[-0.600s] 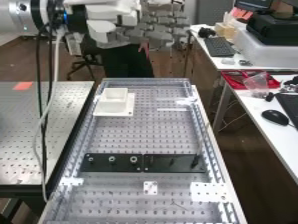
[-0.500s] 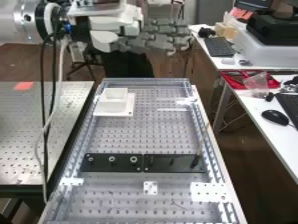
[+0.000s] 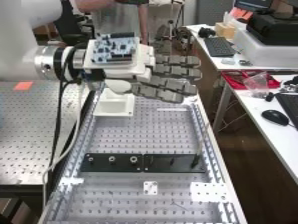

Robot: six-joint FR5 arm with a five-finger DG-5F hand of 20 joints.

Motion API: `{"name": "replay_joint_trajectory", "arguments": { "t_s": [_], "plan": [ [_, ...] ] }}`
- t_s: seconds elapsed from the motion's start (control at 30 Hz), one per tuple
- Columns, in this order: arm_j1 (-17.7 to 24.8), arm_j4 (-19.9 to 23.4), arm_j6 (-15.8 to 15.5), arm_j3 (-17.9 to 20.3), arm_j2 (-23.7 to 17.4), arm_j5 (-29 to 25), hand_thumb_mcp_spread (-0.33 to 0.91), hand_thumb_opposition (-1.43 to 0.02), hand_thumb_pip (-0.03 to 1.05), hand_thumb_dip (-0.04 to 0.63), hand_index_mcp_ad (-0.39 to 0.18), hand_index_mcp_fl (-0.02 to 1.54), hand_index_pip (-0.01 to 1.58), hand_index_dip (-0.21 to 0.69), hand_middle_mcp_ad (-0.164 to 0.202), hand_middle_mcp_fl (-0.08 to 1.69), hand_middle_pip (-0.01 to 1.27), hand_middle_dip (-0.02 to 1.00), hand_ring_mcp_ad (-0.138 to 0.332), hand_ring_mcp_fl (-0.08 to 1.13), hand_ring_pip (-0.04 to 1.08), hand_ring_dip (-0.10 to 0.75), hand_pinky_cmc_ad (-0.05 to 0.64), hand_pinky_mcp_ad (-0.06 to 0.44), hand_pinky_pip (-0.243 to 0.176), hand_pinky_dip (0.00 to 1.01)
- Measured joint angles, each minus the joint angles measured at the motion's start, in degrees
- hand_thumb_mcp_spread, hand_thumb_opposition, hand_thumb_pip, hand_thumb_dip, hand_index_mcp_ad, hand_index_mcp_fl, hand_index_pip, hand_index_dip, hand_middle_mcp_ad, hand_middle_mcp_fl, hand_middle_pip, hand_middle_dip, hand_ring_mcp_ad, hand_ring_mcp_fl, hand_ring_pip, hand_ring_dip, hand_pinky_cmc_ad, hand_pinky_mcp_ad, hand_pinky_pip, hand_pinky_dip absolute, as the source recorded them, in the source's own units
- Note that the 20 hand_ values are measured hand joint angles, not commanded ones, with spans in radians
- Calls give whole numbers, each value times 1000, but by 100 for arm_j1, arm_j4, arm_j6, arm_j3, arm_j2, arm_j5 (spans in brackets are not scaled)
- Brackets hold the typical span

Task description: Grab the chopstick and place it in the clear container

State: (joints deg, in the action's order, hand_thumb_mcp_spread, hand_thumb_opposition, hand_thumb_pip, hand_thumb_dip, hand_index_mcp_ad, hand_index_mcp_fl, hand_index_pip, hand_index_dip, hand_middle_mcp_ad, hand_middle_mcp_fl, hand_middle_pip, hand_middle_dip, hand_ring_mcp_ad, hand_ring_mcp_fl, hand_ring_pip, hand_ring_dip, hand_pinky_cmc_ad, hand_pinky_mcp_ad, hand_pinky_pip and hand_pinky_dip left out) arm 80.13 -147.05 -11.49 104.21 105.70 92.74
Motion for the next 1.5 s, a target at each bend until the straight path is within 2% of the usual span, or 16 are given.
{"name": "replay_joint_trajectory", "arguments": {
  "t_s": [0.13, 0.23, 0.3, 0.37, 0.47, 0.57, 0.73, 0.87, 1.0, 1.07, 1.2, 1.4, 1.5],
  "plan": [
    [-22, 772, 406, 157, 253, -293, 124, -618, 382, -7, 58, 0, 56, 16, 105, -7, 120, 17, 222, 14, 52, -10, 215, 169, -112, 262],
    [-25, 1052, 691, 218, 424, -594, 157, -620, 417, -7, 58, -2, 56, 51, 106, -16, 131, 49, 227, 19, 70, -10, 215, 169, -117, 278],
    [-20, 1261, 857, 250, 523, -684, 171, -648, 433, -12, 56, 9, 70, 72, 106, 66, 136, 63, 227, 33, 70, -12, 211, 166, -119, 305],
    [-9, 1609, 1089, 291, 672, -881, 201, -665, 504, 7, 56, 72, 73, 122, 106, 98, 140, 96, 227, 35, 75, -10, 206, 164, -119, 318],
    [17, 2088, 1454, 313, 914, -1322, 222, -682, 576, 33, 56, 157, 72, 134, 106, 180, 138, 143, 227, 33, 63, -12, 192, 166, -122, 321],
    [52, 2318, 1791, 291, 1115, -1605, 236, -679, 600, 72, 54, 225, 66, 161, 106, 260, 138, 215, 227, 26, 73, 19, 197, 166, -124, 321],
    [118, 2437, 2058, 133, 1349, -1880, 253, -702, 698, 127, 24, 291, 70, 178, 106, 323, 131, 305, 227, 26, 68, 35, 197, 164, -124, 321],
    [154, 2372, 2141, -69, 1493, -1984, 274, -724, 723, 182, 21, 358, 73, 188, 103, 393, 136, 382, 227, 30, 80, 58, 194, 176, -124, 321],
    [171, 2272, 2227, -231, 1610, -2052, 271, -724, 757, 197, 10, 393, 70, 185, 106, 440, 131, 398, 227, 31, 80, 59, 194, 176, -124, 321],
    [179, 2197, 2303, -338, 1690, -2114, 284, -724, 763, 211, 9, 435, 86, 169, 106, 461, 134, 426, 227, 66, 82, 87, 213, 183, -120, 319],
    [185, 2075, 2435, -471, 1789, -2168, 316, -726, 801, 234, 9, 454, 304, 138, 103, 475, 194, 438, 229, 131, 86, 91, 223, 185, -120, 323],
    [197, 1902, 2622, -677, 1941, -2284, 316, -744, 803, 260, 0, 456, 639, 63, 103, 492, 297, 459, 229, 166, 93, 166, 223, 194, -120, 319],
    [207, 1830, 2735, -778, 2021, -2313, 347, -757, 805, 265, -2, 393, 806, 40, 101, 497, 363, 461, 229, 209, 86, 176, 218, 194, -124, 323]
  ]
}}
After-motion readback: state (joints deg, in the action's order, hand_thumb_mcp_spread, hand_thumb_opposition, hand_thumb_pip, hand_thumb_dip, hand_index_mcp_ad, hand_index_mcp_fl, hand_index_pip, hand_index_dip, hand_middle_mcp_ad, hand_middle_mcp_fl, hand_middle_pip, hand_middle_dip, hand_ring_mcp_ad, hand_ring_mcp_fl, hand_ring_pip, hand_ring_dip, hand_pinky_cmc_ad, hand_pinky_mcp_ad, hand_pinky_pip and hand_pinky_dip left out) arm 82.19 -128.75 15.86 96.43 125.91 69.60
